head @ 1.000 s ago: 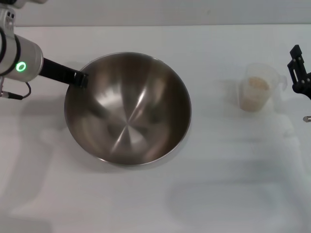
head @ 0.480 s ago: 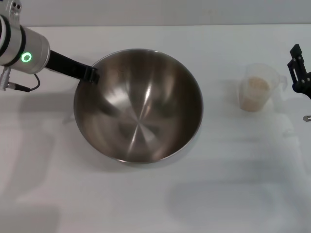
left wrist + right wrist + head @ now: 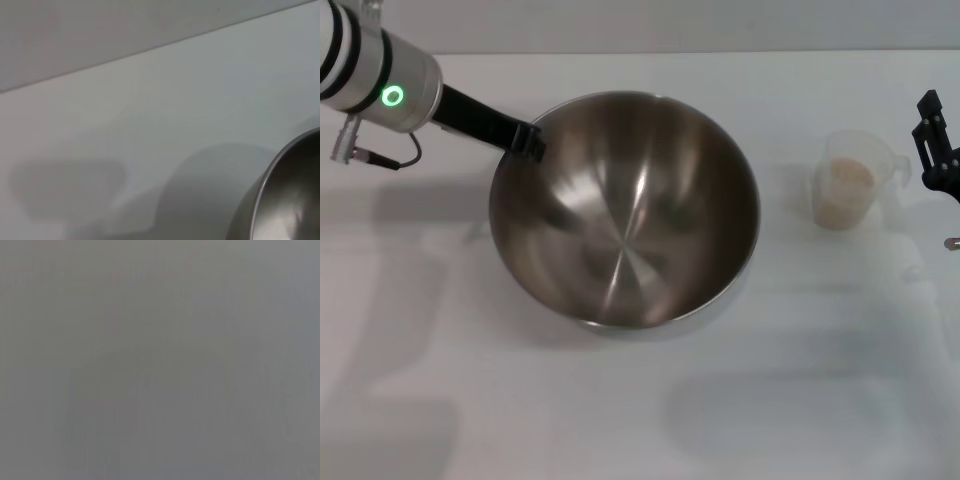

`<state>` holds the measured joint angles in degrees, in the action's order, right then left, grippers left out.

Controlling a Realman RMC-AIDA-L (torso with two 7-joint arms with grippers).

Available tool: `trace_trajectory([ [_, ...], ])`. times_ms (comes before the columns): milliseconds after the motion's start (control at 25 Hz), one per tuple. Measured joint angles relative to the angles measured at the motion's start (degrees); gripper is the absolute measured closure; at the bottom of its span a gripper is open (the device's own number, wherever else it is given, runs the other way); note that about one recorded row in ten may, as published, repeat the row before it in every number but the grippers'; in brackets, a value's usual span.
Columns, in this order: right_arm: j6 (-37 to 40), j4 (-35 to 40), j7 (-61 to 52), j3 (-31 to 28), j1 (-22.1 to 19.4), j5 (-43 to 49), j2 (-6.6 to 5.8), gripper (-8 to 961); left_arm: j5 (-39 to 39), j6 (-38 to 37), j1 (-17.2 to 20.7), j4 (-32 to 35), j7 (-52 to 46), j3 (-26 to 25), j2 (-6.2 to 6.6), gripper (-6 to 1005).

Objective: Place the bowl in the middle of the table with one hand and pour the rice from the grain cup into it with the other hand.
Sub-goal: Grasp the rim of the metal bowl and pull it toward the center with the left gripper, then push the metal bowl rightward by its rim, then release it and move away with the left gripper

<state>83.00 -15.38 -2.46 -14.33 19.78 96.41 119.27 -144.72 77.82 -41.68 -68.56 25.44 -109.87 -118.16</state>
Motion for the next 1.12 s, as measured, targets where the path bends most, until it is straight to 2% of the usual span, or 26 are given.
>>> trace_trajectory([
  [520, 0.39, -0.23, -0.03, 0.00, -0.16, 0.00, 0.00, 407, 2.73, -5.40, -0.57, 1.95, 1.14, 1.57, -0.27, 961],
  [1120, 1.03, -0.36, 0.19, 0.00, -0.02, 0.09, 0.00, 408, 8.63, -17.35, -0.02, 12.62, 7.90, 1.77, -0.39, 959],
])
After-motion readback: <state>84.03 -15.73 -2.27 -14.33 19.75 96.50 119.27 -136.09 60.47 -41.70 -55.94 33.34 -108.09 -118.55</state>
